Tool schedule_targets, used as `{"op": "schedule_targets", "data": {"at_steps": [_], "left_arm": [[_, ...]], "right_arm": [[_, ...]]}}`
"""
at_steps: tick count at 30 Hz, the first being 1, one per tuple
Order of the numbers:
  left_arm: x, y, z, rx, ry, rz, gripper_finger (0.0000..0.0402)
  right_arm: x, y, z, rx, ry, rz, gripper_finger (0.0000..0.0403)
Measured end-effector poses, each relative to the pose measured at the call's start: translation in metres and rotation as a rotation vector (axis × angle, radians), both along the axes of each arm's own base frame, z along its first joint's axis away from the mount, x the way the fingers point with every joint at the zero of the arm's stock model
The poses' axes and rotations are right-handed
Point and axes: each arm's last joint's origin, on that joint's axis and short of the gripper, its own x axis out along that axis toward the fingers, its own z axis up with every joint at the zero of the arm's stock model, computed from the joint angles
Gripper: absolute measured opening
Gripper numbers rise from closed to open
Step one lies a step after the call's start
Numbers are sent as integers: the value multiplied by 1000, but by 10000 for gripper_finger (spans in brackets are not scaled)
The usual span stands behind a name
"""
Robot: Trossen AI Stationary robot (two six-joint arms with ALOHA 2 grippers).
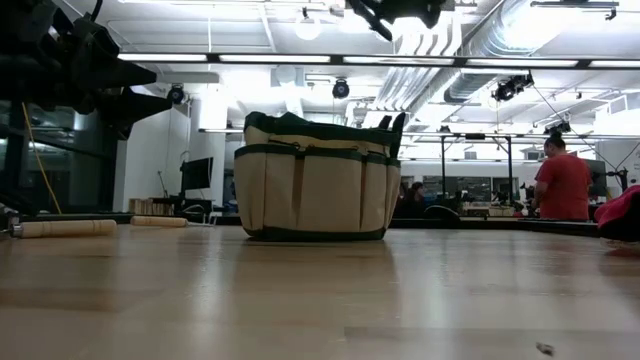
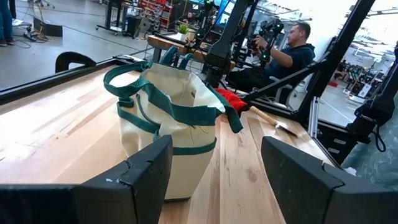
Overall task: Pick & Place Garden tools in Gardening bag
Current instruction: Put the shear scissors into the gardening bag
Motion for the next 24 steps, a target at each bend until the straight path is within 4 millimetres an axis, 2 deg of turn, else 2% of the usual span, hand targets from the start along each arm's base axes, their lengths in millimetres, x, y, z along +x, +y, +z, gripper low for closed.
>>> {"op": "schedule_targets", "data": {"at_steps": [4,8,15,24], "left_arm": [[0,0,0,0,0,2,243],[0,0,1,1,-6,3,243],[0,0,1,-33,-11,3,243],[0,2,2,-77,-29,83,243]], "right_arm": [[9,1,-4,124,-28,55,41],[18,-1,-12,174,-12,77,40],[30,-4,-22,182,17,76,40],[31,-4,-22,162,8,87,40]]}}
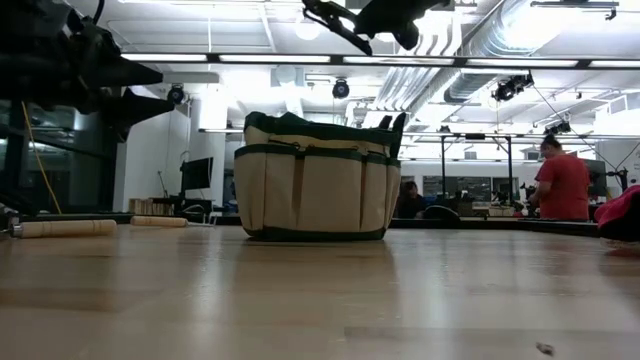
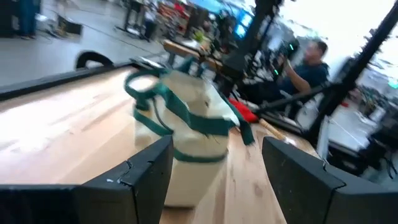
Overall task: Pick & Place Garden tools in Gardening bag
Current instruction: Put the shear scissors into the gardening bag
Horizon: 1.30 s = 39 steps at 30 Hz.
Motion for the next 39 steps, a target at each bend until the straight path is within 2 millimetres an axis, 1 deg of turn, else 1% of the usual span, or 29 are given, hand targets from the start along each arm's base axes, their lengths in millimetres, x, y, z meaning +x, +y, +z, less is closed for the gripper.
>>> {"op": "schedule_targets", "data": {"at_steps": [3,6,11,14,18,22,25,28,33,39], "left_arm": [[0,1,4,-24,-42,39,243],[-1,0,12,0,-123,8,243],[-1,0,22,125,-181,-1,243],[2,0,26,191,-169,5,243],[7,-2,40,318,-271,-23,243],[16,-2,44,476,-292,-39,243],[23,-1,45,556,-295,-14,243],[33,-1,53,623,-292,3,243],[54,1,76,743,-280,29,243],[85,3,105,859,-267,32,243]], "right_arm": [[2,1,0,-9,-9,8,40],[7,4,1,-20,-35,19,40],[22,10,0,-27,-107,48,40],[33,13,-4,-18,-138,61,40],[46,13,-9,-13,-183,70,40],[55,12,-10,30,-245,102,40],[59,11,-9,56,-294,119,40],[62,11,-6,64,-339,125,40],[62,11,-6,80,-342,120,40],[62,11,-6,90,-343,117,40]]}}
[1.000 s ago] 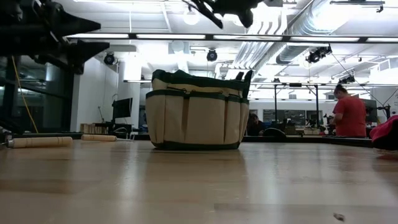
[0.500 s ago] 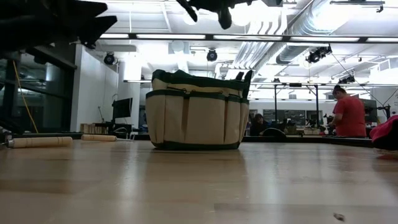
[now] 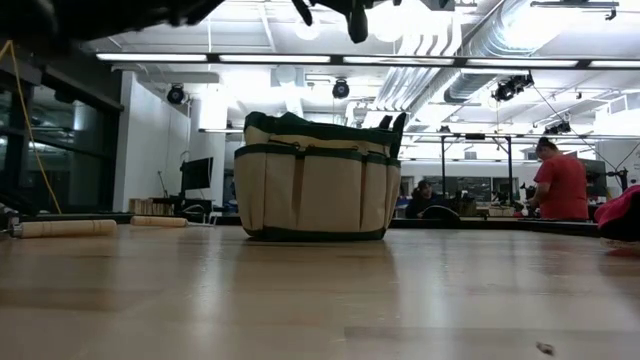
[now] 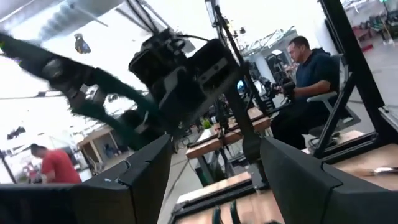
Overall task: Pick & Place Garden tools in Gardening bag
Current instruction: Put the shear scissors into the gardening bag
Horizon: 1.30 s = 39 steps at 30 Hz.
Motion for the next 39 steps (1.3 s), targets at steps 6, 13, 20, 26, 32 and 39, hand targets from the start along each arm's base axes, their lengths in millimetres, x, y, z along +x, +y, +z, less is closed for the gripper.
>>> {"op": "schedule_targets", "data": {"at_steps": [6,13,20,26,32,39], "left_arm": [[21,0,13,85,15,-11,243],[27,0,25,121,-5,-33,243],[28,-1,32,138,-26,-68,243],[31,-1,34,148,-22,-67,243],[42,0,34,157,-1,-66,243],[45,2,35,137,1,-20,199]], "right_arm": [[0,-1,0,27,1,2,40],[0,-1,0,40,1,0,40],[0,-1,0,40,0,-14,40],[0,-2,1,38,-8,-34,40],[0,-2,3,41,-22,-39,40],[0,-2,2,43,-15,-37,40]]}}
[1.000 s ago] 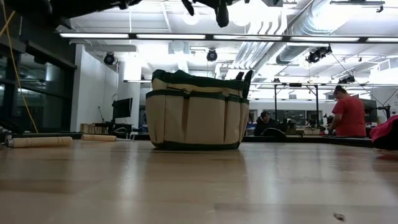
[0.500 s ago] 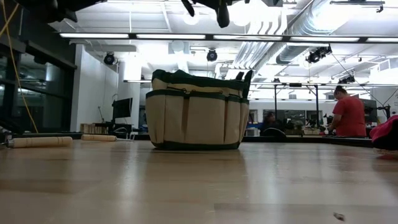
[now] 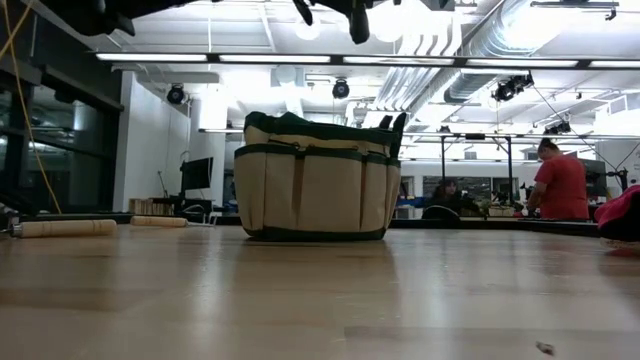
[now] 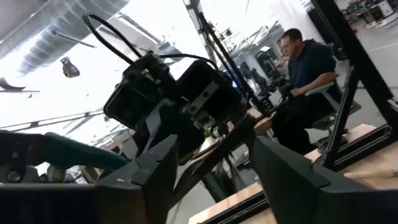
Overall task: Pick & Place Garden tools in Gardening bag
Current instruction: Put the shear scissors into the gardening bag
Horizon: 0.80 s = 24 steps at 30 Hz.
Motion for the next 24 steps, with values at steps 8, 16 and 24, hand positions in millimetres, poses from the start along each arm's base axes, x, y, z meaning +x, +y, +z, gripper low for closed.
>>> {"op": "schedule_targets", "data": {"at_steps": [8,16,24], "left_arm": [[0,0,0,3,1,-15,110],[0,0,0,0,2,-7,55],[0,1,0,-17,4,26,10]], "right_arm": [[0,0,0,-3,0,1,40],[0,0,0,-4,0,1,40],[0,0,-1,-2,7,7,40]]}}
